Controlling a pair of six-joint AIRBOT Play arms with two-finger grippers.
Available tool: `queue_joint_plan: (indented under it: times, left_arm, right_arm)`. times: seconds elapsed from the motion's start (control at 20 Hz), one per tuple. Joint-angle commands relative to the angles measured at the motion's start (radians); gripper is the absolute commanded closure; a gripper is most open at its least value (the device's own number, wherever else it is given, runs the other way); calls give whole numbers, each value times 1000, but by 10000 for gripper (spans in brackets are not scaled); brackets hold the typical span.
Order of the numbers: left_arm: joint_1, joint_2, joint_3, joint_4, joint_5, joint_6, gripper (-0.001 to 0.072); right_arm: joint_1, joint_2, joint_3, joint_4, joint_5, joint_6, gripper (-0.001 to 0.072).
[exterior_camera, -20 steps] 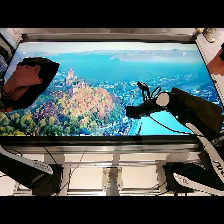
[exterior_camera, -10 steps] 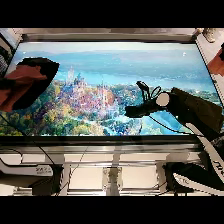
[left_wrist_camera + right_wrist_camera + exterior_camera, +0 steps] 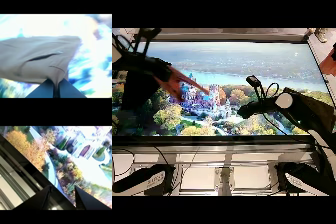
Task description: Fold the clothes and pants, and hang the long-sleeved shirts on hangers.
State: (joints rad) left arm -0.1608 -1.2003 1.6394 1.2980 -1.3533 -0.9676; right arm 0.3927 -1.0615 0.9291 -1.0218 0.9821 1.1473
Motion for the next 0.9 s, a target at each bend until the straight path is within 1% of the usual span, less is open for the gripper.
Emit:
queue_joint_plan:
  times: [0.0,0.05,0.1,0.15,0.3,0.4,0.5,0.6,0.65,0.75,0.85]
  left_arm:
    - [-156,21,89,-20,-72,-20,678]
    - [-169,21,91,-20,-72,-39,678]
    - [-172,18,91,-21,-72,-66,678]
    - [-174,14,91,-21,-73,-85,678]
    - [-175,1,91,-21,-72,-129,678]
    - [-175,-8,91,-21,-71,-154,678]
    - [-175,-17,91,-21,-54,-185,678]
    - [-175,-23,91,-21,-23,-212,677]
    - [-175,-24,91,-21,-8,-225,678]
    - [-175,-24,91,-21,2,-227,677]
    - [-175,-24,91,-21,2,-227,677]
  right_arm:
    - [1,56,0,-34,18,-140,367]
    - [1,58,0,-46,31,-151,307]
    - [1,57,0,-48,41,-153,207]
    - [1,57,0,-48,46,-157,163]
    - [1,57,1,-40,47,-168,163]
    - [11,57,10,9,46,-173,163]
    - [80,57,16,10,19,-173,163]
    - [195,55,16,-14,-50,-167,163]
    - [254,55,16,-37,-110,-143,164]
    - [343,53,16,-109,-244,-50,164]
    - [386,39,16,-135,-354,10,164]
